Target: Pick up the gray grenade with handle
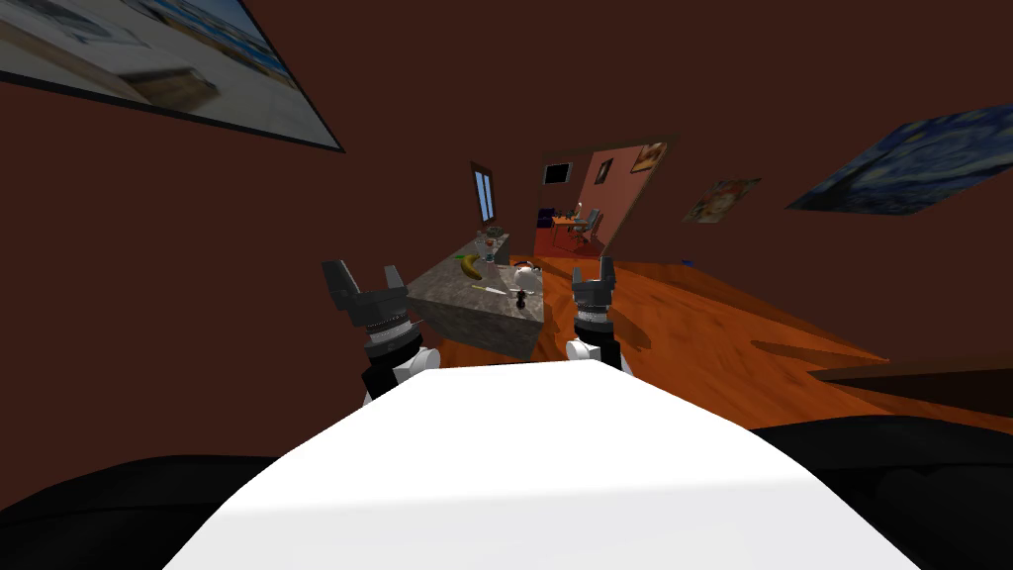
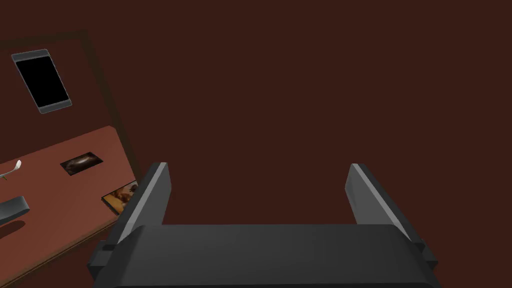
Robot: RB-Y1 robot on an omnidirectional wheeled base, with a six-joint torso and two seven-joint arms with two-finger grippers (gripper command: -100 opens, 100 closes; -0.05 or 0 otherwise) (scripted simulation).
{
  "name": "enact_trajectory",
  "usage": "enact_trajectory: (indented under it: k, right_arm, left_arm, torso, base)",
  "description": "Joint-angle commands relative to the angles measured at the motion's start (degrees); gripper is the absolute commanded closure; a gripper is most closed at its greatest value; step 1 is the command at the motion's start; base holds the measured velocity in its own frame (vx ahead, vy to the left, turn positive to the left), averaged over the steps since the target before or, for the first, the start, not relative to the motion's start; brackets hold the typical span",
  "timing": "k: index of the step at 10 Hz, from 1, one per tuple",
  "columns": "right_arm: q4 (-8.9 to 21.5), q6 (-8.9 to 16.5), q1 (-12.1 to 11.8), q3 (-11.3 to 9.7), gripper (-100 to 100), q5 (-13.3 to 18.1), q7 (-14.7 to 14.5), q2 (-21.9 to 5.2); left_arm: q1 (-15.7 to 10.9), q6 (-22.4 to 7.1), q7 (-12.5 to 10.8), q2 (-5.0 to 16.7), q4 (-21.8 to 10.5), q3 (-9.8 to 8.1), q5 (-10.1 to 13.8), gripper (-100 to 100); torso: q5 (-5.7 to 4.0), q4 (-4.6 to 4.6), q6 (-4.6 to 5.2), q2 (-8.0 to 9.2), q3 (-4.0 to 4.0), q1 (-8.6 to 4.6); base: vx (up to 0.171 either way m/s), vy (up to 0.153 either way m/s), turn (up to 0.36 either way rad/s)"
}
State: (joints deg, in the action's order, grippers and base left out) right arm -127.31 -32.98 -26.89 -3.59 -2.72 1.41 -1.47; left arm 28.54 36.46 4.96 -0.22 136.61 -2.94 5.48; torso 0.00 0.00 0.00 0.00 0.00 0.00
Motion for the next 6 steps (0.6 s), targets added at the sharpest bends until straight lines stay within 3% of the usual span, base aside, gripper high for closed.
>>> enact_trajectory:
  k: [1, 3, 4, 6]
  right_arm:
    - [0.3, 1.8, 1.0, 0.6, -100, -0.7, 2.4, -2.1]
    - [0.7, 4.5, 2.4, 1.6, -100, -1.8, 5.5, -3.9]
    - [0.7, 4.5, 2.4, 1.6, -100, -1.8, 6.0, -3.9]
    - [1.4, 8.1, 4.5, 2.9, -100, -3.2, 9.7, -5.6]
  left_arm:
    - [0.0, 0.0, 0.0, 0.0, 0.0, 0.00, 0.0, 0]
    - [0.0, 0.0, 0.0, 0.0, 0.0, 0.00, 0.0, 0]
    - [0.0, 0.0, 0.0, 0.0, 0.0, -0.01, 0.0, 0]
    - [0.0, 0.0, 0.0, 0.0, 0.0, 0.00, 0.0, 0]
  torso:
    - [0.00, 0.00, 0.00, 0.00, 0.00, 0.00]
    - [-0.07, 0.01, 0.00, 0.07, 0.04, -0.32]
    - [-0.08, 0.02, 0.00, 0.06, 0.04, -0.38]
    - [-0.06, 0.00, 0.00, 0.02, 0.01, -0.27]
  base:
    - [-0.008, -0.048, 0.035]
    - [-0.024, -0.090, 0.047]
    - [0.000, -0.066, 0.014]
    - [-0.014, -0.072, 0.032]
